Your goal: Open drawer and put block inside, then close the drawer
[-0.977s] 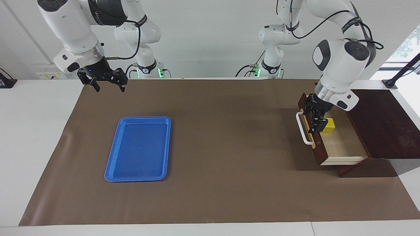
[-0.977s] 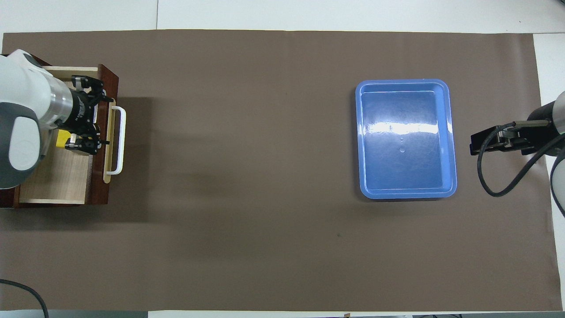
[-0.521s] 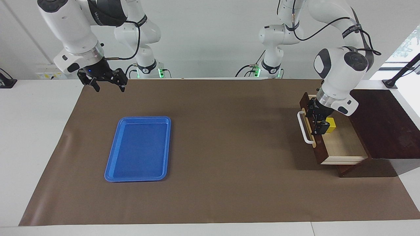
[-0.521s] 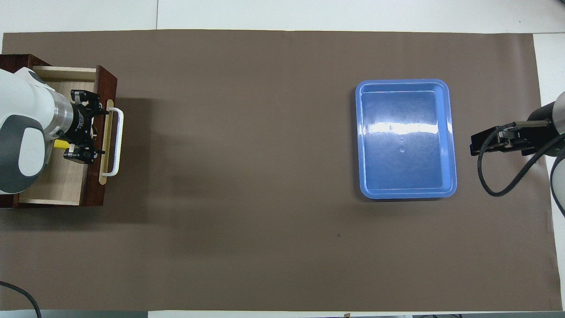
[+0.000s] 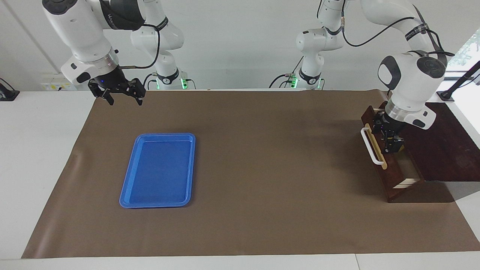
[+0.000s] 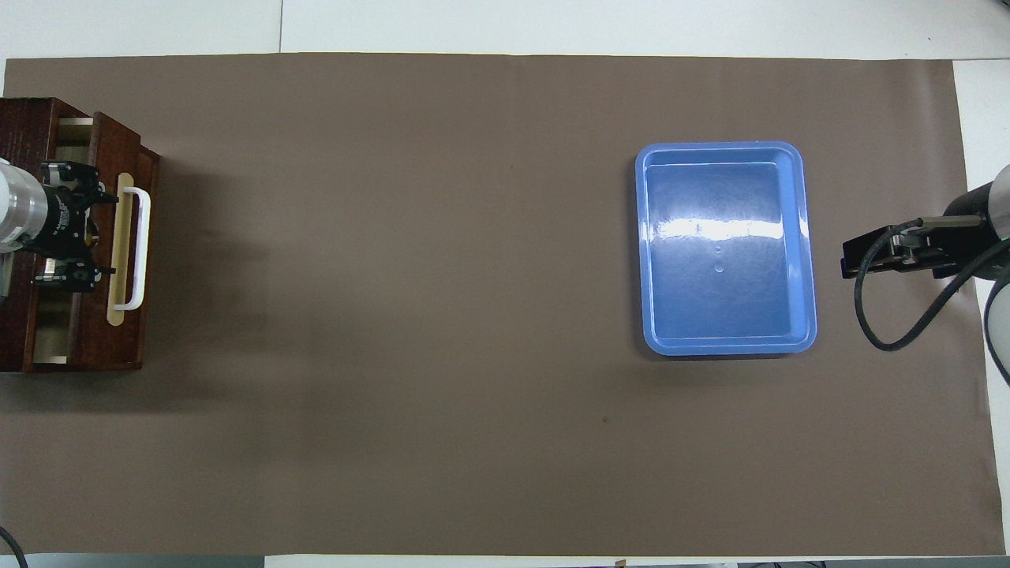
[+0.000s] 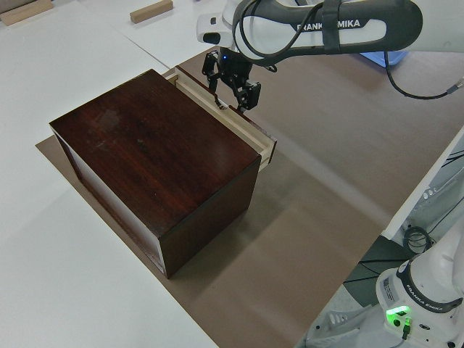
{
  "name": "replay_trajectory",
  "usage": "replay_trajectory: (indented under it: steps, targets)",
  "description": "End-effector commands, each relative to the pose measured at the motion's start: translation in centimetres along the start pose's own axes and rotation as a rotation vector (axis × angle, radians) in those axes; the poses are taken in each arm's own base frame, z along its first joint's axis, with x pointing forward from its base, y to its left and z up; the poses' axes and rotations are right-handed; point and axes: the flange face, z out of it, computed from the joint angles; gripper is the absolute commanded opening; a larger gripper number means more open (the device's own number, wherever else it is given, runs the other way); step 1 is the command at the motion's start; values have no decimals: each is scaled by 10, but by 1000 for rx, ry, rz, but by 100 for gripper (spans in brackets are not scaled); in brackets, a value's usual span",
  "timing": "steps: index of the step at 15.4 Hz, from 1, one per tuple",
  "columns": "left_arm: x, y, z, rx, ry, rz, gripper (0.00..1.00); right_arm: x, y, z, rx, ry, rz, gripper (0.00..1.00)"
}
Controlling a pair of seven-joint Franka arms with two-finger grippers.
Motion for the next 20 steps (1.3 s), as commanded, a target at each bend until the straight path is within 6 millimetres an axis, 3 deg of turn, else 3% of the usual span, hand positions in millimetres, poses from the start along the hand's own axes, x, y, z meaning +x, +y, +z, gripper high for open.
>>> replay_trajectory:
  steps: [1, 4, 6, 9, 11, 13, 20]
  targets:
    - [27, -5, 0, -9, 24, -22, 100, -7, 4, 0, -14, 11, 11, 100]
    - [46, -7, 0, -19, 29, -18, 100, -7, 4, 0, -14, 11, 12, 100]
    - [48, -7, -1, -18, 30, 32, 100, -7, 4, 0, -14, 9, 12, 100]
    - [38, -1, -27, -24, 32, 223, 100, -7, 3, 0, -14, 9, 11, 100]
    - [22, 0, -50, -8, 28, 430, 100, -7, 4, 0, -14, 9, 12, 100]
    - [3, -13, -73, 19, 6, 662, 100, -7, 4, 0, -14, 11, 14, 100]
    - [-38, -51, -116, 62, -163, 1239, 100, -7, 4, 0, -14, 11, 15, 100]
